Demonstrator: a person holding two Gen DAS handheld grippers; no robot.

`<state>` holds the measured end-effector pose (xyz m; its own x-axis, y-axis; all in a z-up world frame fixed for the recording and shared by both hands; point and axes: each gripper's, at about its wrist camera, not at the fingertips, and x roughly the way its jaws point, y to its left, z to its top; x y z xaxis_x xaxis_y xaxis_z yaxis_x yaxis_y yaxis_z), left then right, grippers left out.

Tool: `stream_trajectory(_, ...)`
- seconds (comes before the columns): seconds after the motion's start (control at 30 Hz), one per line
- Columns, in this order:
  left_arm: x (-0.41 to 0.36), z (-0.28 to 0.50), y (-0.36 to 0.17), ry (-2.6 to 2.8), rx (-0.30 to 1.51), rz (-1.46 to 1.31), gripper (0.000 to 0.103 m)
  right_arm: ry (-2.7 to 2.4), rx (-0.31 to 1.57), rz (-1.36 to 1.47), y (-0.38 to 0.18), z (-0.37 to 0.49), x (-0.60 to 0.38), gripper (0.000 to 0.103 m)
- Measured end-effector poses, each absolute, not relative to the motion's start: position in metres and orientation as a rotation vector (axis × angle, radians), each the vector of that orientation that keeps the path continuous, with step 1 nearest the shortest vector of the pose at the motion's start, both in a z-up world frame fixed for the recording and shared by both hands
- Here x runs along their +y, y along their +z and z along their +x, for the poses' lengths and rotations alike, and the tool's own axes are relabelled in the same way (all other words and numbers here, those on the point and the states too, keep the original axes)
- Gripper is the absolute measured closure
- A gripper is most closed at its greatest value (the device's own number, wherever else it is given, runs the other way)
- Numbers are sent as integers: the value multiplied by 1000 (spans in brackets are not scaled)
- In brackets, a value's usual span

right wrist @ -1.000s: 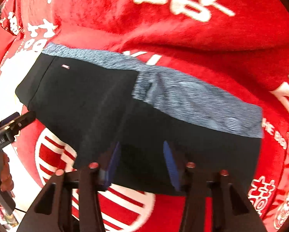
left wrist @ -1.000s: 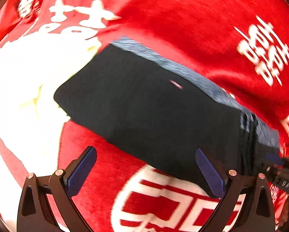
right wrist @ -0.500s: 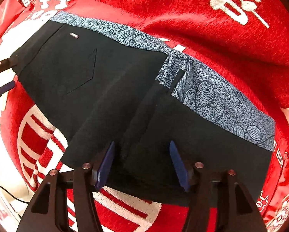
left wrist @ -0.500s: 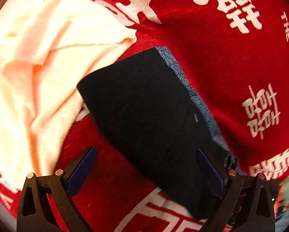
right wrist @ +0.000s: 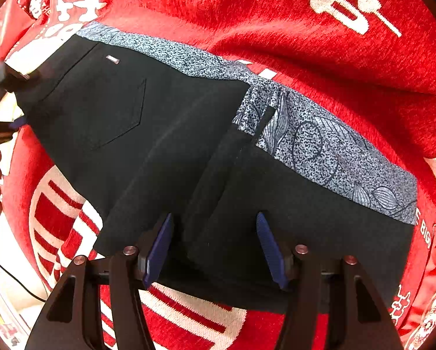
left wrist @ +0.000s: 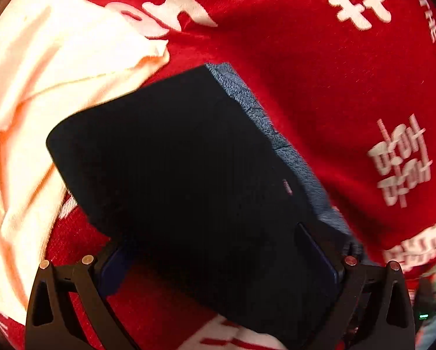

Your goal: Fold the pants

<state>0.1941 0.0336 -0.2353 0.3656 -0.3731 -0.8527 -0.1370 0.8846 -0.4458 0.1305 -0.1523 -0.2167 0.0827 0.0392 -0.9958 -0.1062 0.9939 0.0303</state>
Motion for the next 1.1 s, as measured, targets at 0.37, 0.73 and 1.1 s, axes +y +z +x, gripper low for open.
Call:
stream_trajectory(0.37, -36, 171, -201, -13, 1074, 111, 68, 333, 1534, 43, -147, 239, -114, 29)
stream_trajectory(0.73, -55, 152, -194, -13, 995, 319, 68, 631, 1764, -76, -142, 339, 54, 20)
stream_trajectory(1.1, -69, 143, -182, -27, 969, 349, 68, 630, 1943, -245, -196, 323, 89, 85)
